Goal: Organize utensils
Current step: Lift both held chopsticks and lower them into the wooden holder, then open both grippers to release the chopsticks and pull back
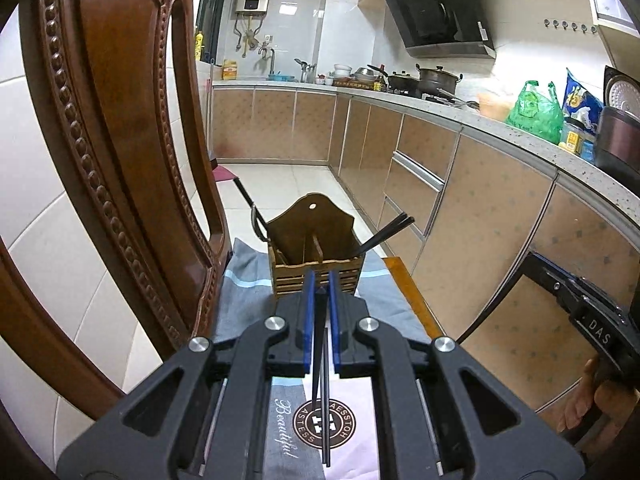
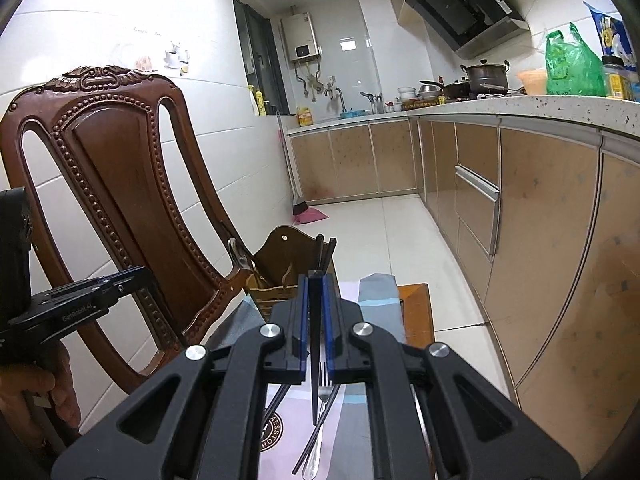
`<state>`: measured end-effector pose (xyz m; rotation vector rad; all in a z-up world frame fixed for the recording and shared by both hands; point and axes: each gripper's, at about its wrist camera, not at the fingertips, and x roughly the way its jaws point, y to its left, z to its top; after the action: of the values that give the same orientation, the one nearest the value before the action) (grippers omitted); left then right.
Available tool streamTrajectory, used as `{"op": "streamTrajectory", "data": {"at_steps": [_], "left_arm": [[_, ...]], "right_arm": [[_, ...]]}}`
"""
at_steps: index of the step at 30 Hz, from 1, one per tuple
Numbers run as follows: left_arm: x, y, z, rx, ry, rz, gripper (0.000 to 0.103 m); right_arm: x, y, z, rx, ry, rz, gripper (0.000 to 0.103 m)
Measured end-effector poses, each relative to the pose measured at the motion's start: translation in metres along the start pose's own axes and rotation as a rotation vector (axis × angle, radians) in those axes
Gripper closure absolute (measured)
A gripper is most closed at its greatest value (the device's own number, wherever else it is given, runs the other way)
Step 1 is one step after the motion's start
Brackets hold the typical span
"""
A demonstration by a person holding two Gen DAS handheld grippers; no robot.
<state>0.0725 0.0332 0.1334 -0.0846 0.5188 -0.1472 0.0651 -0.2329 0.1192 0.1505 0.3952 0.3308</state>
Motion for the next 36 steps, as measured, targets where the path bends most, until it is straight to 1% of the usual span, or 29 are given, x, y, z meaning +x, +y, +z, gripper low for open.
{"op": "streamTrajectory", "data": {"at_steps": [7, 11, 16, 18, 22, 25, 27, 29, 32, 34, 36], "left_arm": [[-0.001, 0.009, 0.001, -0.014, 0.001, 0.009, 0.096], [-0.003, 0.019, 0.002, -0.030, -0.006, 0.013, 0.096], [-0.006, 0.032, 0.004, -0.043, -0.020, 0.029, 0.096], [-0.007, 0.038, 0.004, -0.057, -0.024, 0.024, 0.096], [-0.006, 0.049, 0.004, -0.082, -0.022, 0.018, 0.096], [-0.005, 0.055, 0.004, -0.094, -0.024, 0.014, 0.096], [-0.004, 0.059, 0.004, -0.101, -0.022, 0.008, 0.096], [-0.003, 0.062, 0.003, -0.107, -0.022, 0.006, 0.096], [-0.001, 0.066, 0.002, -0.111, -0.017, 0.006, 0.096], [0.002, 0.068, 0.001, -0.113, -0.012, 0.006, 0.096], [0.004, 0.070, 0.001, -0.116, -0.005, 0.007, 0.096]], "right_arm": [[0.007, 0.002, -0.002, 0.000, 0.018, 0.008, 0.096], [0.011, 0.008, 0.007, 0.009, 0.021, 0.026, 0.096], [0.021, 0.025, 0.050, 0.003, -0.026, 0.041, 0.096], [0.033, 0.035, 0.079, -0.009, -0.055, 0.031, 0.096], [0.063, 0.051, 0.125, -0.017, -0.104, -0.011, 0.096], [0.091, 0.057, 0.143, -0.026, -0.133, -0.066, 0.096], [0.113, 0.058, 0.147, -0.022, -0.136, -0.105, 0.096], [0.135, 0.057, 0.145, -0.010, -0.127, -0.126, 0.096], [0.167, 0.054, 0.130, -0.005, -0.113, -0.169, 0.096], [0.186, 0.048, 0.118, 0.018, -0.092, -0.180, 0.096], [0.195, 0.042, 0.107, 0.049, -0.074, -0.184, 0.095]]}}
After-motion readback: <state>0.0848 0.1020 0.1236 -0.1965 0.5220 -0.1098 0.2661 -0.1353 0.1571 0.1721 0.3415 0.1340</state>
